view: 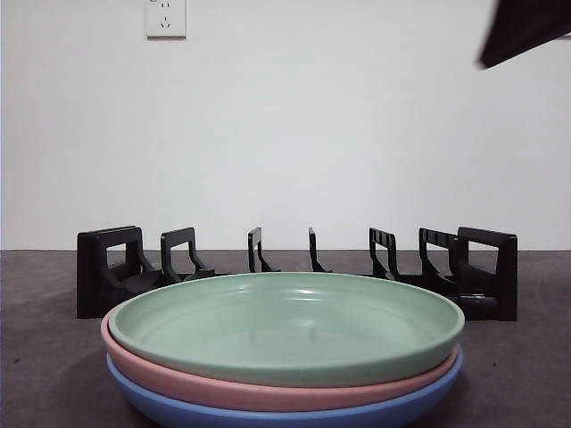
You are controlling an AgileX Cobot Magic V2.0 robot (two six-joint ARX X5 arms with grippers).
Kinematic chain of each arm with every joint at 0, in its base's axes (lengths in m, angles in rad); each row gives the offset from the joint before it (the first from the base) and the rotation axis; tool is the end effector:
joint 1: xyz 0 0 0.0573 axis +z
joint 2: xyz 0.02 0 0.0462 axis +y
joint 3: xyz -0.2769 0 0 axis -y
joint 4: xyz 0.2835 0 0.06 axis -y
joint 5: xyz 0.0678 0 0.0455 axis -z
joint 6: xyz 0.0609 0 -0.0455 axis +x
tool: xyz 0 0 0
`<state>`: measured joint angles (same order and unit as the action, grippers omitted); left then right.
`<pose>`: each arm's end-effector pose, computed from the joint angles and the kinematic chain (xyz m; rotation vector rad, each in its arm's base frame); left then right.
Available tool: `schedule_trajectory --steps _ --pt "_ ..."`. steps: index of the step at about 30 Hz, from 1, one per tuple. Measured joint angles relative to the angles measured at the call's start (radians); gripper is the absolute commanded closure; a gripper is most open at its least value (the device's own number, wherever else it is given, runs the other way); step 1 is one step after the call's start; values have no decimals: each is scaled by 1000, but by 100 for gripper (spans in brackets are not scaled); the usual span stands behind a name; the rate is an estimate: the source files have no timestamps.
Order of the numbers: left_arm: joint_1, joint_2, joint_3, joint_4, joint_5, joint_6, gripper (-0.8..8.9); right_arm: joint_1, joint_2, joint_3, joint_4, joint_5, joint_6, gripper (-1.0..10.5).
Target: Place the plate
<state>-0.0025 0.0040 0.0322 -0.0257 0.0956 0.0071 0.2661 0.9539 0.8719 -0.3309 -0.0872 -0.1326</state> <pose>0.1532 -0.0062 0.1729 0.0072 -0.0028 -0.0981 0.2542 0.0748 0.3144 -0.1664 0.3898 0.3753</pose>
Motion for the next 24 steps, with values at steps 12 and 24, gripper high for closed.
schedule_trajectory --steps 12,24 --pt "0 0 0 0 0 0 806 -191 -776 -765 188 39 33 928" --pt "0 0 0 0 0 0 806 -258 -951 -856 174 50 39 928"
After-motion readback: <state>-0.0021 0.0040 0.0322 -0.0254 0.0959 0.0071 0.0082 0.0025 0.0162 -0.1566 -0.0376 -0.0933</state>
